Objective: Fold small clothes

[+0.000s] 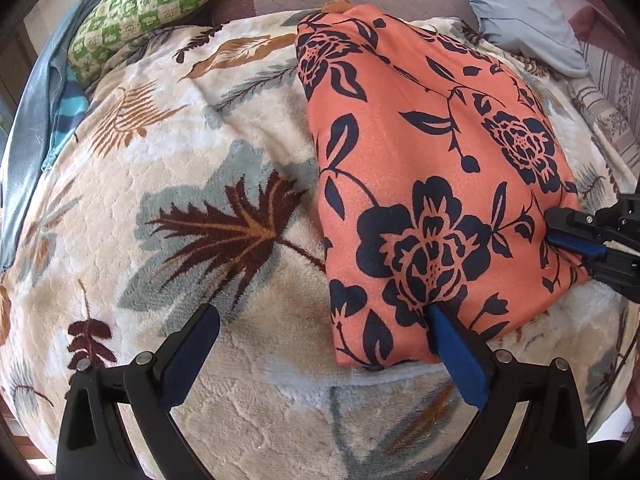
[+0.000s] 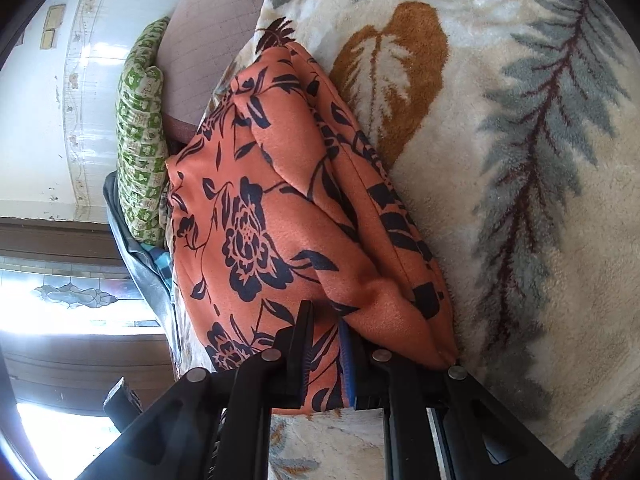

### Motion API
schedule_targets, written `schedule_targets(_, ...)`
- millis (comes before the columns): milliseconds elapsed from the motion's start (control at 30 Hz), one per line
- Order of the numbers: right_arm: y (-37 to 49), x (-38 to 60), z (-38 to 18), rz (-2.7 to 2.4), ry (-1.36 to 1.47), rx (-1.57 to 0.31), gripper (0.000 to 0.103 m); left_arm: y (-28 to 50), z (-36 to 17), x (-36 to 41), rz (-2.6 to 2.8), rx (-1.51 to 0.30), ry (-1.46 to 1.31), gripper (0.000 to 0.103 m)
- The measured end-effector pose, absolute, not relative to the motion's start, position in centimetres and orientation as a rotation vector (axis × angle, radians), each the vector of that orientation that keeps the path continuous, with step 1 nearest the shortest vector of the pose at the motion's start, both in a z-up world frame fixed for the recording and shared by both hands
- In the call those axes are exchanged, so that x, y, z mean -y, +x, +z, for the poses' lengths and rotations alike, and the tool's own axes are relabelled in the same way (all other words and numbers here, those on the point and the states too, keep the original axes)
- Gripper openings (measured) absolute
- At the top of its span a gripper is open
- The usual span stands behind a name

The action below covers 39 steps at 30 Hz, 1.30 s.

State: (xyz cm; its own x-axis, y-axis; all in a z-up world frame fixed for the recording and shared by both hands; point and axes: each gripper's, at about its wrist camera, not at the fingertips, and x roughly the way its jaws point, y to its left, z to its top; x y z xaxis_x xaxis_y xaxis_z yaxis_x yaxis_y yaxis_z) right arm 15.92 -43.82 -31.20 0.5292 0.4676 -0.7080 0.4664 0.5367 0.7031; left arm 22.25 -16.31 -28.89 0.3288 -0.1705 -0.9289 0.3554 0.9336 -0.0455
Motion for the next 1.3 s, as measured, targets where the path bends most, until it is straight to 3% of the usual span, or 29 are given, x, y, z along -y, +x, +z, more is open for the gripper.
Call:
schedule_targets(200, 16.1, 43.3, -29.5, 0.0, 1.012, -1.082, 0.015, 23.6, -24.6, 14.6, -0.402, -1.017, 0.057, 0.103)
schedule_targets(367, 17.1, 43.2, -25.2, 0.042, 0.951, -0.893, 0.018, 28.1, -23.4, 15.5, -0.38, -0.927, 0.005, 0.102)
schedule_targets(567, 20.6, 44.3, -24.3, -0.014, 0.89, -0.761, 0.018, 32.1, -26.1, 18.1, -0.384, -0.941, 0.045, 0.102)
schedule_targets(767, 23.8, 45.6, -28.2, -0.081, 0.878, -0.882, 0.016, 33.6, -28.8, 19.4, -0.423, -1.016, 0.101, 0.103)
schedule_targets(900, 23.6, 46.6, -29.2, -0.074, 0.977, -0.853, 0.016, 33.7, -28.7, 19.8, -0.438, -1.007, 0.147, 0.103)
schedule_targets(1133, 22.5, 46.4, -27.3, -0.04, 0.955, -0.807, 0.016, 32.6, -25.7, 16.5, -0.385, -1.004, 0.058, 0.103)
schedule_targets(1300, 22.3, 44.4, -25.6, -0.013, 0.863, -0.786, 0.019, 31.9, -26.0, 16.5, -0.334, -0.968, 0.145, 0.103)
